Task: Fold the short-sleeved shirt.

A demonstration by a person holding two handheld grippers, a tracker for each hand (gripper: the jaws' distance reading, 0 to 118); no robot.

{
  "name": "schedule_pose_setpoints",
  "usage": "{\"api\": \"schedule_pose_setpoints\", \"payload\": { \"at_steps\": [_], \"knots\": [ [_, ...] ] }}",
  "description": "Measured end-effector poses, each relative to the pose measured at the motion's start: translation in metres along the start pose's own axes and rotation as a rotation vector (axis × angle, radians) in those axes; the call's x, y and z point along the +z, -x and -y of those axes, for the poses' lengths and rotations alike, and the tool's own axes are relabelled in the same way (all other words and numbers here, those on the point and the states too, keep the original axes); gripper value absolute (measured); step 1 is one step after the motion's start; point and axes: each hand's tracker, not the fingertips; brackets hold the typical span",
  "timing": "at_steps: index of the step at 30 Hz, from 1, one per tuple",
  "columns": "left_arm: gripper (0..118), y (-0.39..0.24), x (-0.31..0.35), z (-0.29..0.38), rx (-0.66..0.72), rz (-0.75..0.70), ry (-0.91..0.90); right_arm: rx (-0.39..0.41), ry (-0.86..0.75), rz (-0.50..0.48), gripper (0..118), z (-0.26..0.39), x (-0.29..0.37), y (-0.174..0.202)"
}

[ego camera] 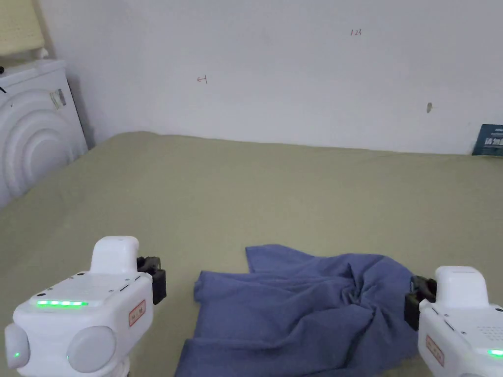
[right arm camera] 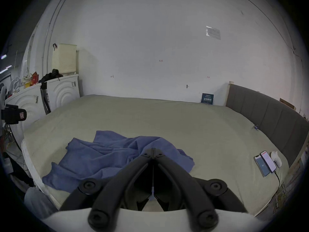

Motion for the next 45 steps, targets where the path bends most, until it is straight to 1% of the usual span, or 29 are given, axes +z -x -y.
{"api": "schedule_pose_setpoints", "payload": {
  "at_steps": [3, 7, 11, 13, 14, 15, 16, 17, 18, 20, 21, 22, 24, 25, 26, 27, 29, 30, 33, 36, 37, 38, 39, 40, 41, 42, 43, 44, 45],
  "knots": [
    [0, 0.002, -0.032, -0.003, 0.051, 0.062, 0.083, 0.005, 0.016, -0.002, 1, 0.003, -0.007, 0.001],
    [0, 0.003, -0.113, -0.014, 0.120, 0.111, 0.261, 0.014, 0.048, 0.001, 1, 0.008, -0.022, -0.002],
    [0, -0.012, -0.196, -0.011, 0.045, 0.075, 0.422, 0.028, 0.090, 0.012, 1, 0.014, -0.041, -0.009],
    [1, -0.021, -0.220, -0.007, 0.012, 0.066, 0.481, 0.041, 0.105, 0.024, 1, 0.018, -0.050, -0.014],
    [8, -0.023, -0.234, -0.004, -0.007, 0.056, 0.527, 0.043, 0.113, 0.027, 1, 0.020, -0.054, -0.017],
    [48, -0.025, -0.245, -0.001, 0.005, 0.049, 0.544, 0.046, 0.122, 0.031, 1, 0.021, -0.058, -0.020],
    [94, -0.026, -0.253, 0.002, -0.001, 0.038, 0.571, 0.048, 0.132, 0.040, 1, 0.023, -0.062, -0.023],
    [118, -0.027, -0.256, 0.005, -0.014, 0.012, 0.585, 0.049, 0.140, 0.046, 1, 0.024, -0.065, -0.027],
    [116, -0.031, -0.254, 0.002, -0.044, -0.028, 0.512, 0.052, 0.145, 0.050, 1, 0.026, -0.067, -0.030],
    [113, -0.037, -0.260, 0.000, -0.076, -0.053, 0.536, 0.056, 0.158, 0.061, 1, 0.028, -0.069, -0.036],
    [106, -0.026, -0.273, 0.001, -0.071, -0.038, 0.566, 0.056, 0.166, 0.065, 1, 0.028, -0.070, -0.040],
    [90, -0.027, -0.273, 0.002, -0.069, -0.025, 0.633, 0.056, 0.172, 0.072, 1, 0.029, -0.070, -0.043],
    [68, -0.033, -0.263, 0.003, -0.107, -0.012, 0.599, 0.049, 0.175, 0.086, 1, 0.030, -0.070, -0.051],
    [40, -0.039, -0.254, 0.007, -0.161, -0.006, 0.575, 0.038, 0.183, 0.097, 1, 0.029, -0.071, -0.055],
    [10, -0.043, -0.250, 0.008, -0.170, 0.050, 0.598, 0.026, 0.190, 0.102, 1, 0.028, -0.072, -0.060],
    [8, -0.048, -0.247, 0.010, -0.151, 0.074, 0.605, 0.015, 0.201, 0.105, 1, 0.027, -0.076, -0.065],
    [8, -0.058, -0.249, 0.013, -0.249, 0.017, 0.604, 0.008, 0.211, 0.139, 1, 0.023, -0.087, -0.075],
    [8, -0.060, -0.251, 0.014, -0.254, 0.011, 0.601, 0.004, 0.231, 0.136, 1, 0.019, -0.095, -0.081],
    [8, -0.054, -0.250, 0.010, -0.200, 0.029, 0.606, -0.027, 0.268, 0.148, 0, 0.007, -0.116, -0.098],
    [8, -0.045, -0.248, 0.011, -0.152, 0.059, 0.611, -0.073, 0.365, 0.125, 1, 0.001, -0.146, -0.117],
    [8, -0.042, -0.257, 0.010, -0.128, 0.066, 0.629, -0.087, 0.411, 0.098, 8, 0.001, -0.156, -0.121],
    [8, -0.040, -0.258, 0.010, -0.112, 0.071, 0.632, -0.113, 0.481, 0.067, 27, 0.002, -0.167, -0.126],
    [8, -0.038, -0.260, 0.010, -0.101, 0.075, 0.631, -0.132, 0.551, 0.027, 41, 0.005, -0.178, -0.129],
    [8, -0.037, -0.261, 0.011, -0.096, 0.077, 0.630, -0.179, 0.570, 0.012, 58, 0.010, -0.186, -0.132],
    [8, -0.038, -0.261, 0.014, -0.098, 0.078, 0.627, -0.193, 0.627, -0.001, 108, 0.020, -0.197, -0.134],
    [8, -0.038, -0.262, 0.015, -0.098, 0.080, 0.625, -0.152, 0.537, 0.065, 113, 0.015, -0.193, -0.134],
    [8, -0.039, -0.262, 0.015, -0.096, 0.080, 0.624, -0.155, 0.608, 0.079, 102, 0.020, -0.192, -0.129],
    [8, -0.039, -0.263, 0.015, -0.091, 0.079, 0.621, -0.109, 0.647, 0.102, 99, 0.023, -0.194, -0.126],
    [8, -0.038, -0.262, 0.016, -0.087, 0.079, 0.617, -0.098, 0.668, 0.094, 101, 0.034, -0.203, -0.126]
  ]
}}
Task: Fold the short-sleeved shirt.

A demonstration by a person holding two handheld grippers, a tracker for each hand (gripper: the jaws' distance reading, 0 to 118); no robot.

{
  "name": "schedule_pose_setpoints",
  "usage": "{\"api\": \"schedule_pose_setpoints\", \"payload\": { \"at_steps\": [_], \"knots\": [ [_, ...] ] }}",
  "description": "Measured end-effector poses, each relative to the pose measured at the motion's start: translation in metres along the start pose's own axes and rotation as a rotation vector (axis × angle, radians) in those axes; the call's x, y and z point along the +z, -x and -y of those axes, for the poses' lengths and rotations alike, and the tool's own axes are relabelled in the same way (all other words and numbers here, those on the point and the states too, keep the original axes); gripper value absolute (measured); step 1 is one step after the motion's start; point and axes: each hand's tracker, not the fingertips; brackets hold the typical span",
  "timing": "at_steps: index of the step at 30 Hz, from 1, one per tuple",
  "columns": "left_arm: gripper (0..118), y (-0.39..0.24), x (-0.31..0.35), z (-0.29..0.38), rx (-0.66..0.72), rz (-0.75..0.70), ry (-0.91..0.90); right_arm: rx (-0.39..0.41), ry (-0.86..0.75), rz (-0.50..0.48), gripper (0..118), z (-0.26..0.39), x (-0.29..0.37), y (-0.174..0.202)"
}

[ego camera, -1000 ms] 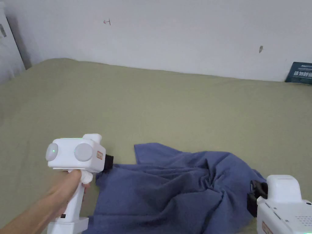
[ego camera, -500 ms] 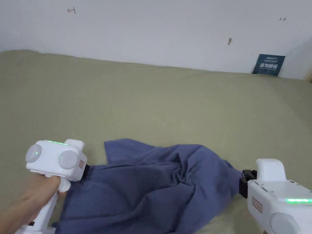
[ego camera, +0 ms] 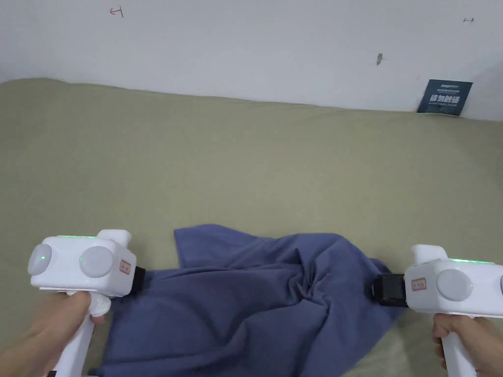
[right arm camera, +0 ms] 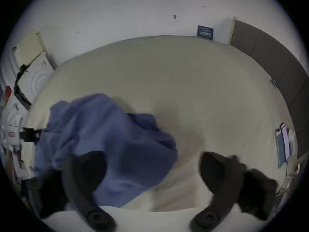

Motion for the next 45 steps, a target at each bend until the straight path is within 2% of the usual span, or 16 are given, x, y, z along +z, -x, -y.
{"api": "schedule_pose_setpoints", "payload": {
  "at_steps": [1, 2, 3, 4, 5, 6, 7, 11, 14, 21, 26, 32, 36, 42, 45],
  "knots": [
    [8, 0.000, -0.001, 0.000, 0.000, 0.001, -0.001, -0.003, 0.015, -0.001, 96, 0.003, -0.020, 0.000],
    [8, 0.001, 0.000, 0.000, 0.002, 0.004, -0.003, -0.012, 0.013, -0.008, 83, 0.006, -0.022, 0.000],
    [8, 0.002, 0.002, 0.001, 0.011, 0.010, -0.007, -0.044, -0.008, -0.068, 68, 0.009, -0.019, -0.001],
    [8, 0.004, 0.006, 0.002, 0.014, 0.015, -0.011, -0.062, -0.034, -0.050, 57, 0.010, -0.012, -0.001],
    [8, 0.006, 0.010, 0.002, 0.023, 0.022, -0.017, -0.071, -0.059, -0.079, 21, 0.008, -0.007, -0.005],
    [8, 0.008, 0.017, 0.001, 0.032, 0.027, -0.019, -0.076, -0.065, -0.127, 5, 0.007, -0.001, -0.007],
    [8, 0.010, 0.025, 0.001, 0.036, 0.027, -0.025, -0.092, -0.094, -0.085, 5, 0.009, 0.009, -0.008],
    [8, 0.030, 0.085, -0.003, 0.078, 0.035, -0.112, -0.025, -0.178, -0.080, 5, 0.003, 0.061, -0.012],
    [8, 0.043, 0.139, -0.004, 0.061, -0.011, -0.192, -0.028, -0.248, -0.126, 5, -0.007, 0.102, -0.020],
    [8, 0.064, 0.252, -0.011, 0.106, -0.022, -0.375, 0.054, -0.439, -0.127, 5, -0.031, 0.195, -0.009],
    [8, 0.058, 0.310, -0.021, 0.098, -0.046, -0.478, 0.053, -0.558, -0.100, 5, -0.057, 0.255, 0.002],
    [8, 0.043, 0.342, -0.060, 0.103, -0.096, -0.561, 0.101, -0.649, -0.027, 5, -0.100, 0.301, 0.010],
    [8, 0.030, 0.347, -0.097, 0.103, -0.126, -0.604, 0.083, -0.670, -0.002, 5, -0.137, 0.311, 0.007],
    [8, 0.015, 0.332, -0.164, 0.113, -0.166, -0.649, 0.091, -0.700, 0.056, 5, -0.193, 0.299, 0.005],
    [8, 0.006, 0.317, -0.191, 0.102, -0.196, -0.660, 0.061, -0.711, 0.064, 5, -0.219, 0.284, 0.005]
  ]
}}
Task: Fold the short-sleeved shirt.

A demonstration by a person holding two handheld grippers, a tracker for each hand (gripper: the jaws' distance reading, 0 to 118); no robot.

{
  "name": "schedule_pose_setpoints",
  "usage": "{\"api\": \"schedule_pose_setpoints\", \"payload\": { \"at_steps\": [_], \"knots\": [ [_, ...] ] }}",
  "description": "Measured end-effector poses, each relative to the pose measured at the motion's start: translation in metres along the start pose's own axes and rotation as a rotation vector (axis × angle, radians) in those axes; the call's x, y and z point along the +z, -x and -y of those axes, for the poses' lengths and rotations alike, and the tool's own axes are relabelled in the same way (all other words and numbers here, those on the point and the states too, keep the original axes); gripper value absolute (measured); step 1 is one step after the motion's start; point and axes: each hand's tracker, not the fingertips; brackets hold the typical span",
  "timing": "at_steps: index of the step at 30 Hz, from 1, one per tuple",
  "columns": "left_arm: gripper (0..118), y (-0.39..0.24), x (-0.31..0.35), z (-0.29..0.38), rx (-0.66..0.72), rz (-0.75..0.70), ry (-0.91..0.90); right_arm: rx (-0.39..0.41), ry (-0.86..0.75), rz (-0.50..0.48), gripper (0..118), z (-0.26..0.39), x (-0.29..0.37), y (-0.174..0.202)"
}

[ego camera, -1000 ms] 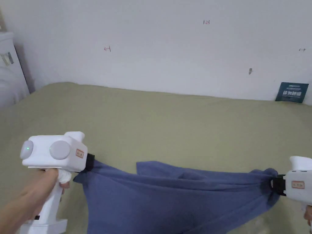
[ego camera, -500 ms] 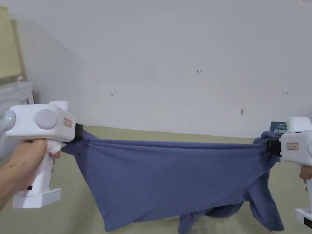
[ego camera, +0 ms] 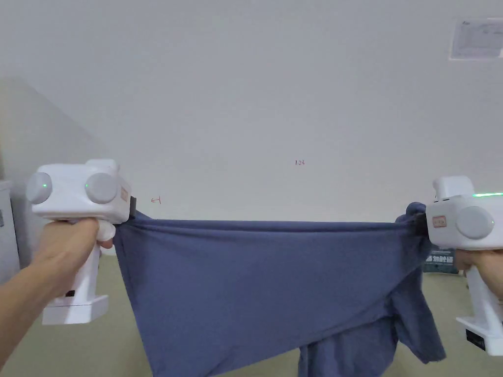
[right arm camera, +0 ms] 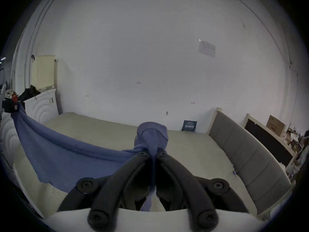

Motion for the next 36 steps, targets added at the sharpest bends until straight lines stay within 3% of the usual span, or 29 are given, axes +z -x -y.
{"api": "schedule_pose_setpoints", "payload": {
  "at_steps": [11, 20, 27, 36],
  "knots": [
    [8, -0.027, -0.110, 0.031, -0.023, -0.067, 0.014, 0.042, -0.002, 0.098, 5, 0.033, -0.105, 0.030],
    [8, -0.023, -0.173, 0.167, -0.089, -0.041, 0.221, 0.030, 0.225, 0.050, 5, 0.183, -0.149, 0.041],
    [8, -0.012, -0.129, 0.244, -0.124, -0.004, 0.280, -0.018, 0.289, 0.027, 5, 0.268, -0.106, 0.028],
    [8, 0.022, -0.013, 0.298, -0.114, 0.067, 0.310, -0.011, 0.336, -0.049, 5, 0.321, 0.035, 0.007]
  ]
}}
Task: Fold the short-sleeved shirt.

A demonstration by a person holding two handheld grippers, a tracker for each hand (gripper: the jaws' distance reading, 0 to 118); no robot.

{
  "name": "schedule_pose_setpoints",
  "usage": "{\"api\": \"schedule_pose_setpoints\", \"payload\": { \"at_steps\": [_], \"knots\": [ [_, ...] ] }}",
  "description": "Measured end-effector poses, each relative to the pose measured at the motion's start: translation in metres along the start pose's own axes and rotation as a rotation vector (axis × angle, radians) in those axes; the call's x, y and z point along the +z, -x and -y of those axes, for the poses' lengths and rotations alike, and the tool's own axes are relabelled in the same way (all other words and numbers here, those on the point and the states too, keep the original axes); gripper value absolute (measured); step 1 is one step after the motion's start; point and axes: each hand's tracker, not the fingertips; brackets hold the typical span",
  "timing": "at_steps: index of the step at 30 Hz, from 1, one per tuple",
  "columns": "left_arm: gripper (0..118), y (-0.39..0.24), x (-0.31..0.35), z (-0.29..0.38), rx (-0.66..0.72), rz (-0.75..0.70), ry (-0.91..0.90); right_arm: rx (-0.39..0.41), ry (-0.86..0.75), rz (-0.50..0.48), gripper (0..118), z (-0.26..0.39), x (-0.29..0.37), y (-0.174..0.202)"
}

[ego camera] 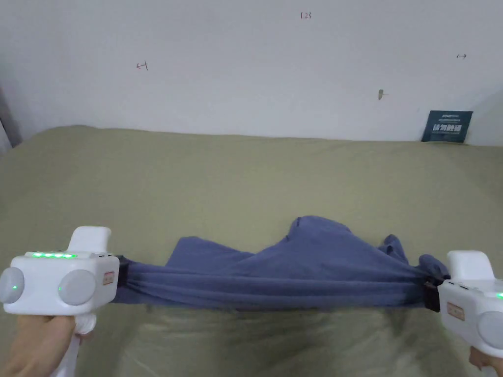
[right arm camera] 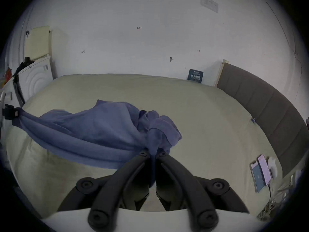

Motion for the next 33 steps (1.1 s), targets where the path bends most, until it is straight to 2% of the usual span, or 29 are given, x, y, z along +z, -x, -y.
{"api": "schedule_pose_setpoints", "payload": {
  "at_steps": [8, 20, 21, 22, 23, 24, 25, 26, 27, 28, 30, 31, 33],
  "knots": [
    [8, 0.018, 0.041, 0.090, 0.046, 0.057, 0.072, 0.010, 0.080, -0.039, 5, 0.083, 0.050, -0.003],
    [8, 0.021, 0.019, 0.111, 0.081, 0.078, 0.145, -0.020, 0.159, -0.014, 5, 0.100, 0.027, 0.003],
    [9, 0.022, 0.020, 0.111, 0.083, 0.080, 0.143, -0.020, 0.157, -0.014, 7, 0.098, 0.029, 0.004],
    [11, 0.023, 0.020, 0.110, 0.084, 0.085, 0.142, -0.020, 0.158, -0.019, 18, 0.095, 0.031, 0.005],
    [22, 0.025, 0.023, 0.112, 0.091, 0.094, 0.135, -0.019, 0.156, -0.020, 40, 0.092, 0.034, 0.006],
    [64, 0.027, 0.025, 0.112, 0.099, 0.098, 0.126, -0.025, 0.153, -0.015, 88, 0.089, 0.038, 0.007],
    [101, 0.030, 0.028, 0.112, 0.107, 0.090, 0.113, -0.037, 0.151, -0.016, 118, 0.085, 0.042, 0.008],
    [118, 0.035, 0.029, 0.113, 0.111, 0.100, 0.112, -0.049, 0.144, -0.027, 114, 0.082, 0.046, 0.012],
    [118, 0.038, 0.035, 0.116, 0.116, 0.098, 0.114, -0.028, 0.076, -0.061, 110, 0.077, 0.057, 0.016],
    [116, 0.041, 0.044, 0.117, 0.129, 0.058, 0.067, -0.014, 0.070, -0.063, 111, 0.060, 0.062, 0.022],
    [115, 0.052, 0.056, 0.122, 0.143, 0.069, 0.076, 0.004, 0.060, -0.060, 107, 0.041, 0.070, 0.039],
    [109, 0.058, 0.061, 0.125, 0.157, 0.071, 0.077, 0.012, 0.016, -0.096, 101, 0.048, 0.075, 0.050],
    [102, 0.067, 0.074, 0.132, 0.179, 0.066, 0.075, 0.025, -0.010, -0.138, 97, 0.068, 0.084, 0.073]
  ]
}}
